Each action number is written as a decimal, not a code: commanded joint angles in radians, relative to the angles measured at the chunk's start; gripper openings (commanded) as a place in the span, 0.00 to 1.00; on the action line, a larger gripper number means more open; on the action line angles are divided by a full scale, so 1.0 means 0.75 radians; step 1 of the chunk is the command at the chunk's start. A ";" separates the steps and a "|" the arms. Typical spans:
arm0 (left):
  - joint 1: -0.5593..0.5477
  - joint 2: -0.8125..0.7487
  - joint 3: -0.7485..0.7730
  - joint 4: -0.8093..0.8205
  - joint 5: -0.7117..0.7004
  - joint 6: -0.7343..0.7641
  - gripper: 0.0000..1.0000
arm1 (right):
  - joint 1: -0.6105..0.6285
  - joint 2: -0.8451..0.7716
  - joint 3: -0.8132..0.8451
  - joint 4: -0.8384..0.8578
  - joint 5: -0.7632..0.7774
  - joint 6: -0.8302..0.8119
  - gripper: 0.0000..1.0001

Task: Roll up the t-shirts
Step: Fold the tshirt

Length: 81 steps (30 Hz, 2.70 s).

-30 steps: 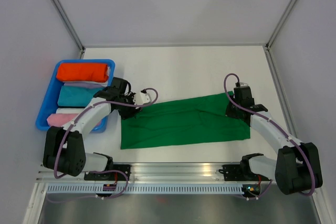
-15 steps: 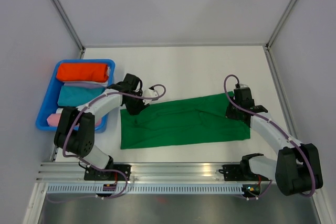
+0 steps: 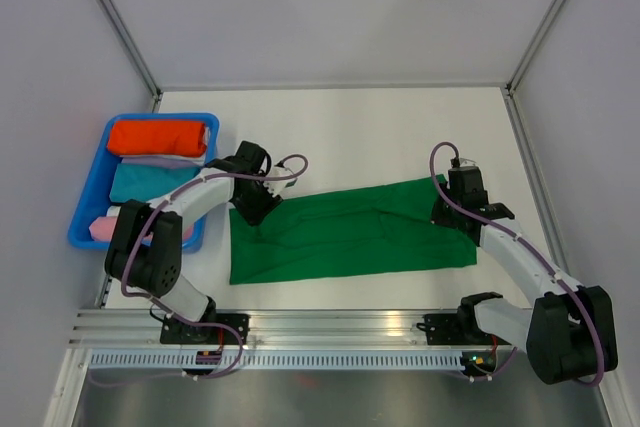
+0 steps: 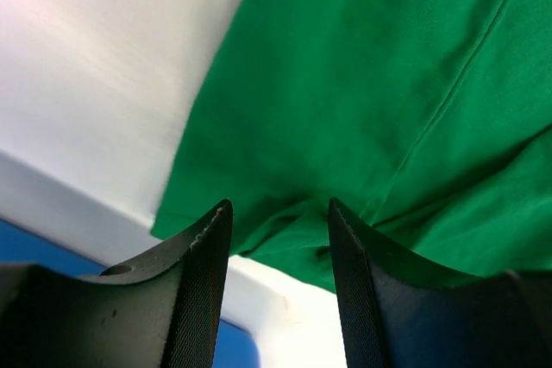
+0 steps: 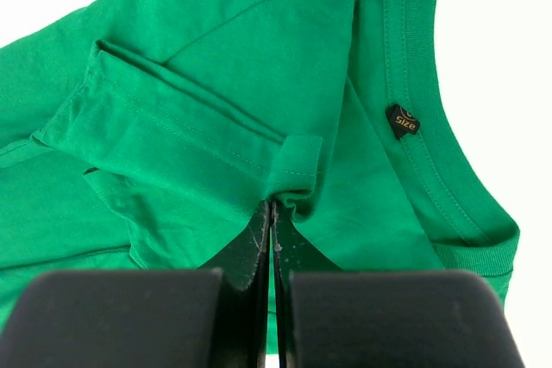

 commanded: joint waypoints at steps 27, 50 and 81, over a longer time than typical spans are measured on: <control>0.044 -0.134 -0.090 0.011 -0.200 -0.129 0.02 | -0.003 -0.063 0.205 -0.219 0.138 -0.013 0.00; 0.087 -0.175 -0.188 0.017 -0.118 -0.030 0.02 | -0.003 0.041 0.127 -0.352 0.212 0.212 0.37; 0.087 -0.214 -0.213 0.015 -0.095 0.017 0.19 | 0.257 0.677 0.383 0.123 -0.058 0.052 0.52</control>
